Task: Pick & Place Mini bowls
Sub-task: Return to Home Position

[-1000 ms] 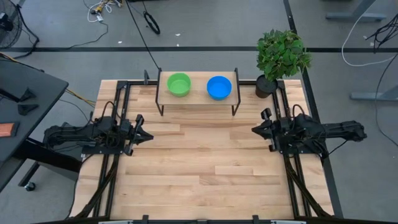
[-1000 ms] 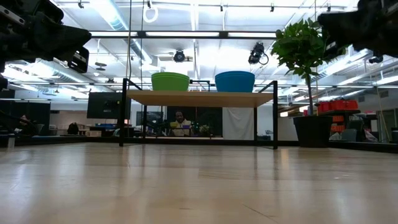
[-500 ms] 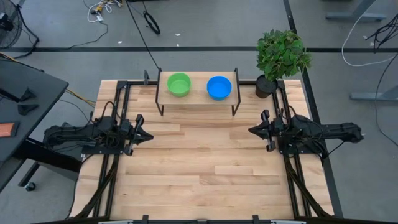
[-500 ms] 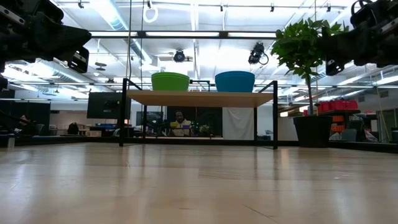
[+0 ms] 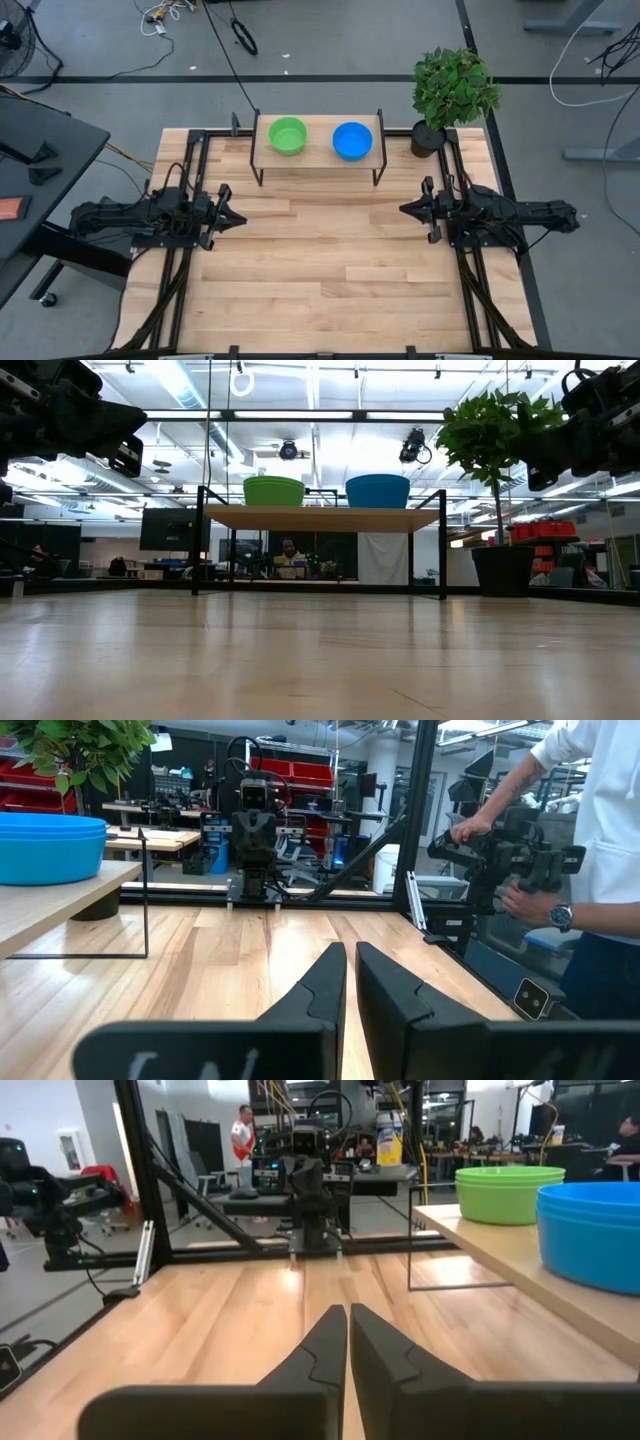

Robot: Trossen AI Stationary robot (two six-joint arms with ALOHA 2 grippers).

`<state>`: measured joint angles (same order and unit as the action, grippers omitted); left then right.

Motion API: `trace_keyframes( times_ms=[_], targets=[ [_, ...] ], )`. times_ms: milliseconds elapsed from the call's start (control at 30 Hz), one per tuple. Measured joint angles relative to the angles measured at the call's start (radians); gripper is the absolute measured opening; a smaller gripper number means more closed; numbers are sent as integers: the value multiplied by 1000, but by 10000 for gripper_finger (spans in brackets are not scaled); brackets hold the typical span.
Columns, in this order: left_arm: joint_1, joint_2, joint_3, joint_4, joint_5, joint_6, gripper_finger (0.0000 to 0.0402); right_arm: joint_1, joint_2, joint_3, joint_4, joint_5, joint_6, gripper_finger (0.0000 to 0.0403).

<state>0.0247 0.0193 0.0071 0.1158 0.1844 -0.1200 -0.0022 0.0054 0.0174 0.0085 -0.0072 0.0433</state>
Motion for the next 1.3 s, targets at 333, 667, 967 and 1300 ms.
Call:
trace_keyframes(
  times_ms=[333, 667, 967, 1300],
  targets=[
    [0, 0, 0, 0, 0, 0, 30, -1, -5, 0, 2, 0, 0, 23],
    [0, 0, 0, 0, 0, 0, 30, -1, -5, 0, 79, -9, 0, 23],
    [0, 0, 0, 0, 0, 0, 30, -1, -6, 0, 50, -9, 0, 23],
    [0, 0, 0, 0, 0, 0, 30, -1, -6, 0, 4, -9, 0, 23]
  ],
)
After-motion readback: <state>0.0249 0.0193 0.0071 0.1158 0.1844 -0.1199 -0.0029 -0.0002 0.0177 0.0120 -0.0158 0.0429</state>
